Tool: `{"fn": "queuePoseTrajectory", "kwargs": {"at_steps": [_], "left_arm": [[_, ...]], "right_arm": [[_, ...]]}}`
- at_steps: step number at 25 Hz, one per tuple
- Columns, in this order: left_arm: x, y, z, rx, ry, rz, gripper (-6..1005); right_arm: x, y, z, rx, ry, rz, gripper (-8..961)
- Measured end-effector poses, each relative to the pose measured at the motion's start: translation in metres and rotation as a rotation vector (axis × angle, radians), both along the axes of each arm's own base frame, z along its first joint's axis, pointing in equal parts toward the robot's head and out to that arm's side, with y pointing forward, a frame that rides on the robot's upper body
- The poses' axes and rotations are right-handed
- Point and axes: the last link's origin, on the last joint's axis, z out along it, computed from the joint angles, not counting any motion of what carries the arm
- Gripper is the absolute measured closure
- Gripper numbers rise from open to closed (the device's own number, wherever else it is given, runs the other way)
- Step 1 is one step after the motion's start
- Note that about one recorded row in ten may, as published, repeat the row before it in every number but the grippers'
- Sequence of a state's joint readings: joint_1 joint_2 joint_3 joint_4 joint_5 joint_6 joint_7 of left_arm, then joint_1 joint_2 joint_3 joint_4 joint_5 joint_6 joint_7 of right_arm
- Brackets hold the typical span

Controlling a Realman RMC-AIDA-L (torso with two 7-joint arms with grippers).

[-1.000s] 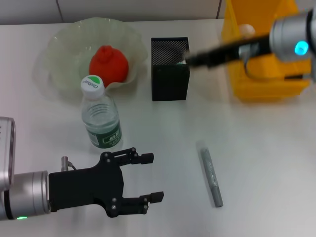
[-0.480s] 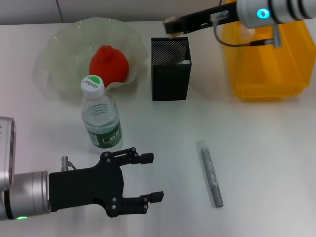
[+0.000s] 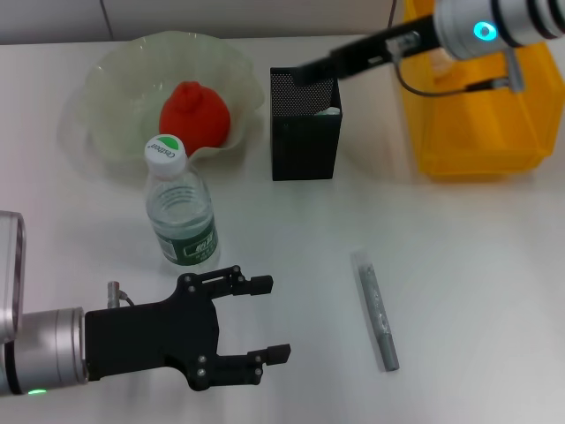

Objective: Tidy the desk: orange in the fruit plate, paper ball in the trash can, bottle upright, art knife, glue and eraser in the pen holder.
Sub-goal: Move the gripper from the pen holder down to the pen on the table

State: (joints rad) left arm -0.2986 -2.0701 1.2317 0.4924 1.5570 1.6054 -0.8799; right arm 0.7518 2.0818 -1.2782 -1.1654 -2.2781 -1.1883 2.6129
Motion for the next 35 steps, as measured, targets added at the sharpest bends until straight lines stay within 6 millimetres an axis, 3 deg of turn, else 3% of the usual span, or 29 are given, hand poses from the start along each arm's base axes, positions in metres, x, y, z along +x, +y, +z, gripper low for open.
{"fn": "queuePoseTrajectory", "kwargs": {"at_steps": [4,8,13,18,35], "left_arm": [[0.0,0.0,0.001,0.0,-0.001,-0.001,214],[0.0,0.0,0.001,-0.001,-0.002,0.0,214],[-0.001,-0.001,0.0,-0.002,-0.002,0.002,214],[-0.001,-0.001,0.001,-0.003,-0.002,0.008,214],[-0.003,-0.001,0.001,-0.006,0.003,0.015,214]], "right_arm": [[0.008,-0.024,0.01,-0.044,-0.051,-0.039,224],[0.027,-0.057,0.006,-0.13,-0.096,-0.084,219],[0.045,-0.08,-0.013,-0.251,-0.178,-0.13,213],[0.057,-0.085,-0.031,-0.279,-0.285,-0.161,223],[0.062,-0.077,-0.068,-0.336,-0.36,-0.174,282]]}}
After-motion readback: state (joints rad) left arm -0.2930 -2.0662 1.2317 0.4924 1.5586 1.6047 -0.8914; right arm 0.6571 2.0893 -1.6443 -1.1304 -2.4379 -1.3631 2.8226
